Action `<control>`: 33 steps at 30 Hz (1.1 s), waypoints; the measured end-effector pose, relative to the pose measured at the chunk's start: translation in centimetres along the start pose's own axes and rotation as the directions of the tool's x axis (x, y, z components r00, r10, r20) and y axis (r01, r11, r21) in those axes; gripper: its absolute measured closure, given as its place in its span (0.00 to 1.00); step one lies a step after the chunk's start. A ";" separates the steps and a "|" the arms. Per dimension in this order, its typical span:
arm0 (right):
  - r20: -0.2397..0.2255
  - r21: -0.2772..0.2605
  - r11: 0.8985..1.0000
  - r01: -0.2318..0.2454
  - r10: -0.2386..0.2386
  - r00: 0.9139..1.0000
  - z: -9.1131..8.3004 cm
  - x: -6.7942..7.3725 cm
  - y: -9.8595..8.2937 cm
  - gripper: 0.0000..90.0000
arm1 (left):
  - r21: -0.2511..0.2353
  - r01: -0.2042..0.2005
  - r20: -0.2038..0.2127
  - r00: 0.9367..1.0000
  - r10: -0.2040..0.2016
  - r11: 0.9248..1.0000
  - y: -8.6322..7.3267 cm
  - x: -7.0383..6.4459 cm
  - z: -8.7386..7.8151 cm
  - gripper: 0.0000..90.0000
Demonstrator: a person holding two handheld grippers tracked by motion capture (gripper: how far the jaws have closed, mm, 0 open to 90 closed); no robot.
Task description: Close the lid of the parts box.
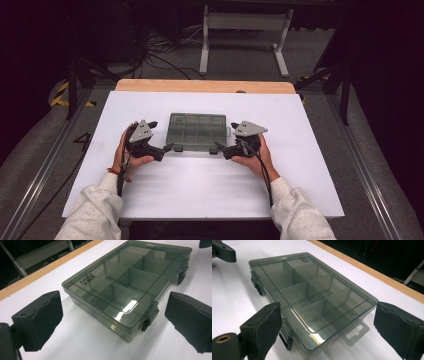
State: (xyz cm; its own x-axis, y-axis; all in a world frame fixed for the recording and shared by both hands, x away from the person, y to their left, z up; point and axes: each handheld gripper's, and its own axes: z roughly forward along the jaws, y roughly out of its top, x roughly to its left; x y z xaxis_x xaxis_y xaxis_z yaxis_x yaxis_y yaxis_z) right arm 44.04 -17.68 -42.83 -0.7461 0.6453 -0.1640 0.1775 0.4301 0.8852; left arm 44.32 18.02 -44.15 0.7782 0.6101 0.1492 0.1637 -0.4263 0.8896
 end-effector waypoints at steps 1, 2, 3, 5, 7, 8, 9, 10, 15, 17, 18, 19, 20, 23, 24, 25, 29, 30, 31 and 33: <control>0.000 -0.003 1.000 -0.004 0.004 1.000 0.0 0.0 0.0 0.09 | -0.003 0.000 0.001 1.000 0.000 1.000 0.0 0.0 0.0 0.03; 0.000 -0.003 1.000 -0.004 0.004 1.000 0.0 0.0 0.0 0.09 | -0.003 0.000 0.001 1.000 0.000 1.000 0.0 0.0 0.0 0.03; 0.000 -0.006 1.000 -0.001 0.001 1.000 -0.1 0.0 0.0 0.09 | -0.006 -0.005 -0.001 1.000 0.005 1.000 0.1 -0.1 -0.1 0.03; 0.001 -0.006 1.000 -0.001 0.001 1.000 -0.1 0.0 0.0 0.09 | -0.008 -0.010 -0.007 1.000 0.010 1.000 0.1 -0.1 -0.1 0.03; 0.005 -0.010 1.000 0.002 -0.002 1.000 -0.2 0.0 0.1 0.09 | -0.017 -0.013 -0.012 1.000 0.012 1.000 0.2 -0.3 -0.2 0.03; 0.007 -0.015 1.000 -0.002 0.002 1.000 -0.3 0.0 0.1 0.08 | -0.020 -0.015 -0.012 1.000 0.014 1.000 0.3 -0.3 -0.3 0.03; 0.010 -0.016 1.000 0.004 -0.004 1.000 -0.4 0.0 0.2 0.06 | -0.023 -0.018 -0.013 1.000 0.017 1.000 0.3 -0.3 -0.4 0.04; 0.018 -0.020 1.000 0.010 -0.009 1.000 -0.5 0.0 0.2 0.06 | -0.033 -0.023 -0.018 1.000 0.023 0.999 0.4 -0.5 -0.5 0.04; 0.041 -0.016 1.000 0.017 -0.016 0.999 -0.8 0.0 0.3 0.05 | -0.041 -0.030 -0.018 0.999 0.030 0.999 0.5 -0.7 -1.0 0.04; 0.051 -0.020 1.000 0.017 -0.016 0.999 -1.0 0.0 0.3 0.05 | -0.047 -0.033 -0.020 0.999 0.032 0.998 0.6 -0.8 -1.1 0.04; 0.057 -0.024 1.000 0.019 -0.018 0.998 -1.2 0.0 0.3 0.05 | -0.049 -0.037 -0.022 0.999 0.036 0.998 0.7 -0.9 -1.2 0.04; 0.063 -0.028 0.999 0.021 -0.020 0.998 -1.3 0.0 0.3 0.06 | -0.049 -0.038 -0.021 0.999 0.037 0.998 0.7 -0.9 -1.3 0.04; 0.067 -0.031 0.999 0.023 -0.021 0.998 -1.4 0.0 0.3 0.06 | -0.051 -0.042 -0.024 0.999 0.041 0.998 0.7 -1.0 -1.5 0.05; 0.083 -0.039 0.999 0.030 -0.027 0.996 -2.0 0.0 0.3 0.06 | -0.061 -0.051 -0.034 0.998 0.049 0.997 0.8 -1.2 -2.0 0.05; 0.090 -0.042 0.999 0.034 -0.030 0.996 -2.2 0.0 0.4 0.07 | -0.067 -0.050 -0.039 0.998 0.048 0.996 0.7 -1.2 -2.1 0.05; 0.094 -0.045 0.998 0.037 -0.033 0.995 -2.3 -0.1 0.4 0.07 | -0.071 -0.046 -0.042 0.998 0.044 0.996 0.7 -1.3 -2.3 0.05; 0.106 -0.047 0.998 0.044 -0.039 0.994 -2.8 -0.1 0.4 0.07 | -0.072 -0.048 -0.051 0.998 0.045 0.996 0.5 -1.5 -2.9 0.05; 0.114 -0.042 0.997 0.058 -0.053 0.992 -3.1 -0.1 0.3 0.07 | -0.074 -0.048 -0.053 0.998 0.045 0.996 0.5 -1.5 -3.1 0.06; 0.114 -0.042 0.997 0.058 -0.053 0.992 -3.1 -0.1 0.3 0.07 | -0.074 -0.048 -0.053 0.998 0.045 0.996 0.5 -1.5 -3.1 0.06; 0.116 -0.040 0.997 0.060 -0.055 0.992 -3.3 -0.1 0.2 0.07 | -0.077 -0.043 -0.051 0.998 0.039 0.996 0.4 -1.6 -3.3 0.06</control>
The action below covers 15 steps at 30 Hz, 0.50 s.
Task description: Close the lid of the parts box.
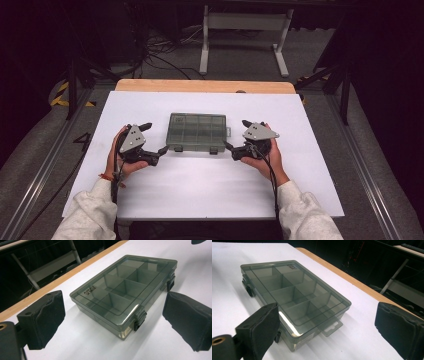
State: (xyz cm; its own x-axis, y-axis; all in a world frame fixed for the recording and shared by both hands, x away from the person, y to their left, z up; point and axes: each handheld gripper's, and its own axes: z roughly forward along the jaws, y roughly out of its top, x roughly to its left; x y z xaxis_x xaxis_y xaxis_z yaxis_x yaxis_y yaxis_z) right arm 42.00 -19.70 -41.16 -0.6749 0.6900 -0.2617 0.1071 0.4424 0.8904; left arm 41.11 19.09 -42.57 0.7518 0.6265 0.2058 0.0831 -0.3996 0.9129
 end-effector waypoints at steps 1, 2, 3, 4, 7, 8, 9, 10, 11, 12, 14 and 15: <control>0.002 0.002 1.000 0.005 -0.005 1.000 -0.1 0.0 -0.1 0.07 | -0.002 0.000 0.002 1.000 0.000 1.000 0.0 0.0 -0.1 0.06; 0.005 0.006 1.000 0.011 -0.011 1.000 -0.2 0.0 -0.1 0.07 | -0.006 0.001 0.005 1.000 -0.001 1.000 -0.1 -0.1 -0.2 0.05; 0.006 0.009 1.000 0.015 -0.015 1.000 -0.3 0.0 -0.2 0.07 | -0.005 0.001 0.005 1.000 -0.001 1.000 -0.1 -0.1 -0.3 0.05; 0.007 0.010 1.000 0.018 -0.018 1.000 -0.4 0.0 -0.2 0.07 | -0.007 0.000 0.004 1.000 0.000 1.000 -0.1 -0.2 -0.4 0.05; 0.013 0.013 1.000 0.021 -0.021 1.000 -0.8 -0.1 -0.5 0.07 | -0.004 -0.003 0.002 1.000 0.003 1.000 -0.2 -0.3 -0.6 0.05; 0.013 0.013 1.000 0.021 -0.021 1.000 -0.8 -0.1 -0.5 0.07 | -0.006 -0.005 0.004 1.000 0.005 1.000 -0.3 -0.3 -0.7 0.05; 0.015 0.012 1.000 0.022 -0.023 1.000 -0.9 -0.1 -0.5 0.07 | -0.007 0.001 0.002 1.000 -0.001 1.000 -0.3 -0.3 -0.8 0.05; 0.015 0.014 1.000 0.020 -0.020 1.000 -1.1 -0.1 -0.6 0.07 | -0.006 -0.004 -0.002 1.000 0.004 1.000 -0.3 -0.3 -1.0 0.05; 0.018 0.015 1.000 0.022 -0.022 1.000 -1.2 -0.2 -0.6 0.07 | -0.011 0.001 -0.001 1.000 -0.001 1.000 -0.4 -0.4 -1.1 0.05; 0.021 0.017 1.000 0.024 -0.024 0.999 -1.3 -0.2 -0.7 0.07 | -0.013 0.005 -0.002 1.000 -0.005 1.000 -0.4 -0.4 -1.3 0.05; 0.024 0.017 1.000 0.027 -0.027 0.999 -1.5 -0.2 -0.8 0.07 | -0.013 0.001 -0.004 1.000 -0.001 1.000 -0.5 -0.4 -1.6 0.05; 0.025 0.016 1.000 0.027 -0.027 0.999 -1.7 -0.2 -0.8 0.07 | -0.011 -0.003 -0.010 1.000 0.003 1.000 -0.6 -0.4 -1.7 0.05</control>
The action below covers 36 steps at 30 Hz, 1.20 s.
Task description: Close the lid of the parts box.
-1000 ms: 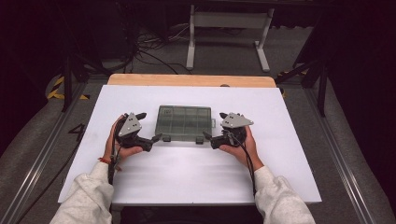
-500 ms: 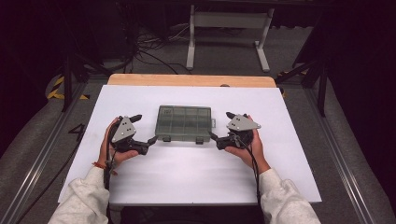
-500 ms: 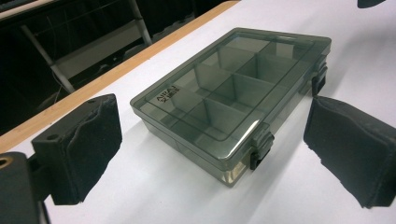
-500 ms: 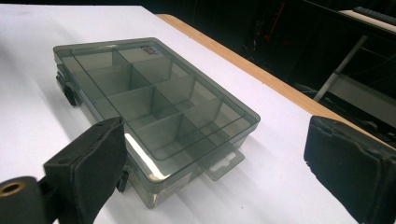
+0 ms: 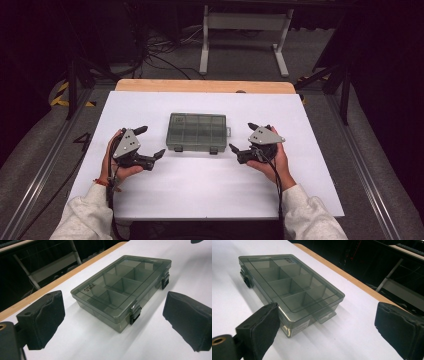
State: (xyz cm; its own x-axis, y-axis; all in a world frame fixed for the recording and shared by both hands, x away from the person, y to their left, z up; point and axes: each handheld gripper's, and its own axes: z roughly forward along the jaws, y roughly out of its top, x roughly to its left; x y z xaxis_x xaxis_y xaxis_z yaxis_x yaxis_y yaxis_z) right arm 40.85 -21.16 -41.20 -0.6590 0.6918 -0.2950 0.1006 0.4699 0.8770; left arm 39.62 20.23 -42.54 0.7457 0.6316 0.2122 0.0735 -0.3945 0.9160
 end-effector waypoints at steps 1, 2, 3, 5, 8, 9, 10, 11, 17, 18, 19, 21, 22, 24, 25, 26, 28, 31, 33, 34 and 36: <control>0.001 0.000 1.000 0.000 0.000 1.000 -0.1 0.0 -0.1 0.07 | 0.004 0.000 0.000 1.000 0.000 1.000 0.0 0.0 -0.1 0.05; 0.001 0.001 1.000 0.001 -0.001 1.000 -0.2 0.0 -0.1 0.07 | 0.004 -0.002 0.000 1.000 0.002 1.000 -0.1 0.1 -0.3 0.05; 0.001 0.005 1.000 -0.004 0.004 1.000 -0.3 -0.1 -0.2 0.07 | 0.001 -0.001 -0.003 1.000 0.001 1.000 -0.1 0.1 -0.4 0.05; 0.003 0.005 1.000 -0.004 0.004 1.000 -0.5 -0.1 -0.4 0.07 | 0.000 0.001 -0.002 1.000 -0.001 1.000 -0.2 0.0 -0.5 0.05; 0.003 0.007 1.000 -0.015 0.015 1.000 -0.7 -0.2 -0.7 0.07 | 0.005 0.001 0.000 1.000 -0.001 1.000 -0.3 -0.1 -0.7 0.05; 0.004 0.010 1.000 -0.018 0.018 1.000 -0.8 -0.2 -0.8 0.07 | 0.012 -0.006 -0.002 1.000 0.006 1.000 -0.4 -0.1 -0.7 0.05; 0.007 0.014 1.000 -0.017 0.017 1.000 -0.9 -0.2 -1.0 0.07 | 0.012 -0.006 -0.002 1.000 0.006 1.000 -0.4 -0.1 -0.7 0.05; 0.007 0.014 1.000 -0.017 0.017 1.000 -0.9 -0.2 -1.0 0.07 | 0.013 -0.010 -0.005 1.000 0.010 1.000 -0.4 -0.2 -0.8 0.05; 0.013 0.014 1.000 -0.015 0.015 1.000 -1.3 -0.1 -1.6 0.08 | 0.019 -0.013 -0.005 1.000 0.014 1.000 -0.7 -0.5 -1.2 0.05; 0.012 0.015 1.000 -0.015 0.015 1.000 -1.4 0.0 -1.6 0.07 | 0.018 -0.015 -0.007 1.000 0.015 1.000 -0.8 -0.5 -1.3 0.05; 0.011 0.022 1.000 -0.015 0.015 1.000 -1.4 0.0 -1.7 0.07 | 0.018 -0.016 -0.008 1.000 0.016 1.000 -0.9 -0.5 -1.4 0.05; 0.013 0.021 1.000 -0.014 0.014 1.000 -1.6 0.0 -1.9 0.08 | 0.023 -0.012 -0.007 1.000 0.012 1.000 -1.0 -0.6 -1.5 0.05; 0.018 0.022 1.000 -0.009 0.008 1.000 -1.6 0.0 -1.9 0.08 | 0.027 -0.014 -0.007 1.000 0.015 1.000 -1.1 -0.7 -1.6 0.05; 0.018 0.026 1.000 -0.012 0.012 1.000 -1.9 0.1 -2.1 0.08 | 0.026 -0.012 -0.005 1.000 0.012 1.000 -1.2 -0.7 -1.7 0.05; 0.022 0.035 0.999 -0.012 0.011 1.000 -2.0 0.1 -2.2 0.07 | 0.029 -0.013 -0.007 1.000 0.013 1.000 -1.3 -0.7 -1.8 0.05; 0.021 0.032 0.999 -0.015 0.015 1.000 -2.1 0.0 -2.3 0.07 | 0.025 -0.007 -0.009 1.000 0.007 1.000 -1.4 -0.8 -1.9 0.05; 0.025 0.028 0.999 -0.023 0.022 0.999 -2.4 0.0 -2.3 0.07 | 0.030 -0.009 -0.003 1.000 0.009 1.000 -1.5 -0.8 -2.0 0.05; 0.034 0.028 0.999 -0.024 0.023 0.999 -2.8 0.0 -2.6 0.08 | 0.034 -0.007 -0.005 1.000 0.007 0.999 -1.7 -1.0 -2.2 0.05; 0.040 0.041 0.999 -0.013 0.011 0.999 -2.9 0.0 -2.8 0.08 | 0.035 -0.003 -0.007 1.000 0.003 0.999 -1.8 -1.1 -2.5 0.05; 0.043 0.040 0.999 -0.010 0.008 0.999 -3.0 0.1 -3.0 0.08 | 0.033 -0.002 -0.003 1.000 0.002 0.999 -1.9 -1.2 -2.6 0.05; 0.040 0.037 0.999 -0.011 0.009 0.999 -3.2 0.2 -3.1 0.08 | 0.037 -0.001 -0.005 1.000 0.001 0.999 -2.0 -1.4 -2.9 0.05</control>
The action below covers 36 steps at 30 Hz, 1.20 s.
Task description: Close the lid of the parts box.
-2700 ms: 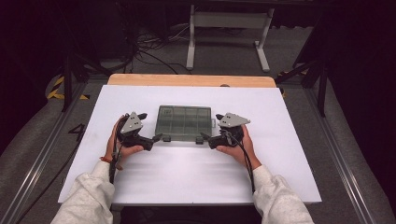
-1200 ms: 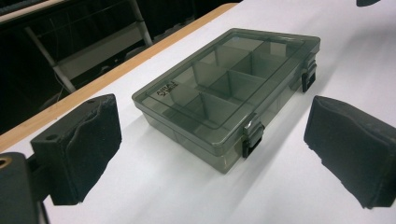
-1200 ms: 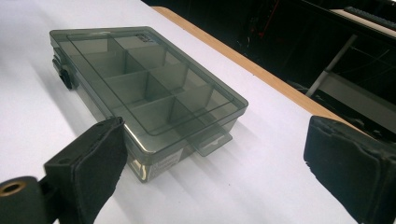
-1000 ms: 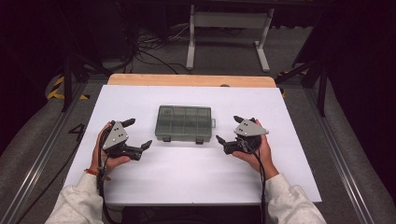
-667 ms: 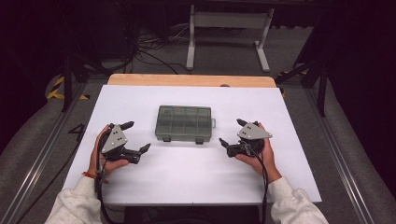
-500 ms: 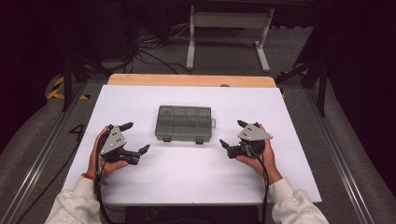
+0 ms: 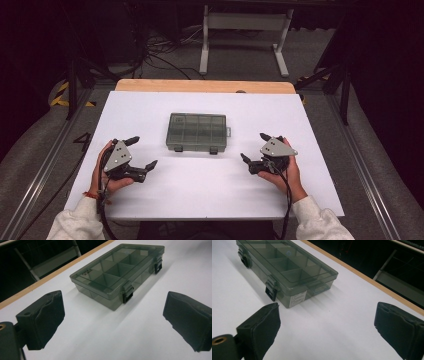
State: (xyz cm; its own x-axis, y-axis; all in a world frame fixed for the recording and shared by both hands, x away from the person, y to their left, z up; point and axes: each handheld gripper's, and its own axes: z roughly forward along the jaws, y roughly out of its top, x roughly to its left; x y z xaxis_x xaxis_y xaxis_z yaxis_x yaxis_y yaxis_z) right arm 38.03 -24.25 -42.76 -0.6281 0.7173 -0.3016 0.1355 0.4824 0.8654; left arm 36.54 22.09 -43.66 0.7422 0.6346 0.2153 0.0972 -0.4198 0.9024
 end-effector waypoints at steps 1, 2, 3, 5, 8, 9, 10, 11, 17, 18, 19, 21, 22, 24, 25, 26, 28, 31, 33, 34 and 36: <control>0.000 0.000 1.000 0.000 0.000 1.000 0.0 0.0 0.0 0.08 | 0.000 0.000 0.000 1.000 0.000 1.000 0.0 0.0 0.0 0.05; 0.002 0.001 1.000 0.003 -0.003 1.000 -0.2 0.1 -0.1 0.08 | -0.003 0.002 0.000 1.000 -0.002 1.000 -0.1 -0.1 -0.1 0.05; 0.003 0.001 1.000 0.007 -0.007 1.000 -0.3 0.1 -0.2 0.08 | -0.002 0.001 0.000 1.000 -0.001 1.000 -0.2 -0.1 -0.2 0.05; 0.009 0.007 1.000 0.015 -0.015 1.000 -0.5 0.2 -0.3 0.08 | 0.004 0.007 0.001 1.000 -0.007 1.000 -0.5 -0.2 -0.4 0.05; 0.009 0.010 1.000 0.015 -0.015 1.000 -0.8 0.3 -0.7 0.08 | 0.012 0.010 0.000 1.000 -0.010 1.000 -0.8 -0.4 -0.5 0.05; 0.011 0.016 1.000 0.015 -0.015 1.000 -1.0 0.3 -0.9 0.08 | 0.014 0.009 0.004 1.000 -0.009 1.000 -0.8 -0.4 -0.6 0.05; 0.012 0.018 1.000 0.016 -0.016 1.000 -1.0 0.3 -1.0 0.08 | 0.017 0.010 0.001 1.000 -0.010 1.000 -0.9 -0.4 -0.6 0.05; 0.016 0.022 1.000 0.019 -0.019 1.000 -1.2 0.3 -1.1 0.08 | 0.020 0.009 0.001 1.000 -0.009 1.000 -1.0 -0.4 -0.7 0.05; 0.037 0.020 1.000 0.014 -0.015 0.999 -2.5 0.1 -1.9 0.08 | 0.037 0.008 0.007 1.000 -0.008 0.999 -1.4 -0.6 -1.0 0.05; 0.044 0.021 1.000 0.014 -0.015 0.999 -2.8 0.1 -2.1 0.08 | 0.036 0.010 0.006 1.000 -0.010 0.999 -1.5 -0.6 -1.0 0.05; 0.044 0.021 1.000 0.014 -0.015 0.999 -2.8 0.1 -2.1 0.08 | 0.036 0.010 0.006 1.000 -0.010 0.999 -1.5 -0.6 -1.0 0.05; 0.045 0.021 1.000 0.003 -0.004 0.999 -3.2 0.0 -2.4 0.08 | 0.038 0.020 0.005 1.000 -0.020 0.999 -1.6 -0.7 -1.1 0.05; 0.045 0.024 1.000 0.001 -0.002 0.999 -3.3 0.0 -2.6 0.08 | 0.038 0.016 0.006 1.000 -0.016 0.999 -1.6 -0.7 -1.1 0.05; 0.044 0.035 0.999 0.002 -0.004 0.999 -3.7 0.1 -3.0 0.08 | 0.038 0.023 0.005 1.000 -0.023 0.999 -1.7 -0.8 -1.3 0.05; 0.044 0.035 0.999 0.002 -0.004 0.999 -3.7 0.1 -3.0 0.08 | 0.039 0.018 0.004 1.000 -0.018 0.999 -1.8 -0.8 -1.3 0.05; 0.044 0.036 0.999 0.002 -0.003 0.999 -3.8 0.1 -3.1 0.08 | 0.043 0.025 0.006 1.000 -0.025 0.999 -1.8 -0.9 -1.4 0.05; 0.046 0.036 0.999 -0.001 -0.001 0.999 -4.1 0.1 -3.3 0.08 | 0.047 0.018 0.000 1.000 -0.018 0.999 -1.9 -1.0 -1.6 0.05; 0.049 0.040 0.999 -0.002 0.000 0.999 -4.3 0.1 -3.6 0.08 | 0.047 0.025 -0.004 1.000 -0.025 0.999 -2.1 -1.0 -1.8 0.05; 0.049 0.044 0.999 -0.007 0.005 0.999 -4.3 0.0 -3.8 0.08 | 0.050 0.031 -0.002 1.000 -0.031 0.998 -2.2 -1.0 -1.8 0.05; 0.048 0.046 0.999 -0.011 0.009 0.999 -4.2 0.0 -3.9 0.08 | 0.053 0.026 -0.006 1.000 -0.026 0.998 -2.2 -1.0 -1.9 0.05; 0.047 0.046 0.999 -0.016 0.014 0.999 -4.2 -0.1 -3.9 0.08 | 0.050 0.031 -0.001 1.000 -0.031 0.998 -2.3 -1.0 -1.8 0.05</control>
State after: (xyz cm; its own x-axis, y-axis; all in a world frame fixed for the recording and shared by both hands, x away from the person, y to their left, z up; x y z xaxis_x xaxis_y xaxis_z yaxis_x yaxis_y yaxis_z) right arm 34.35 -28.32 -44.45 -0.5896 0.7467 -0.3079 0.1805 0.4934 0.8508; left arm 34.34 23.58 -45.24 0.7378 0.6484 0.1875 0.1536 -0.4318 0.8888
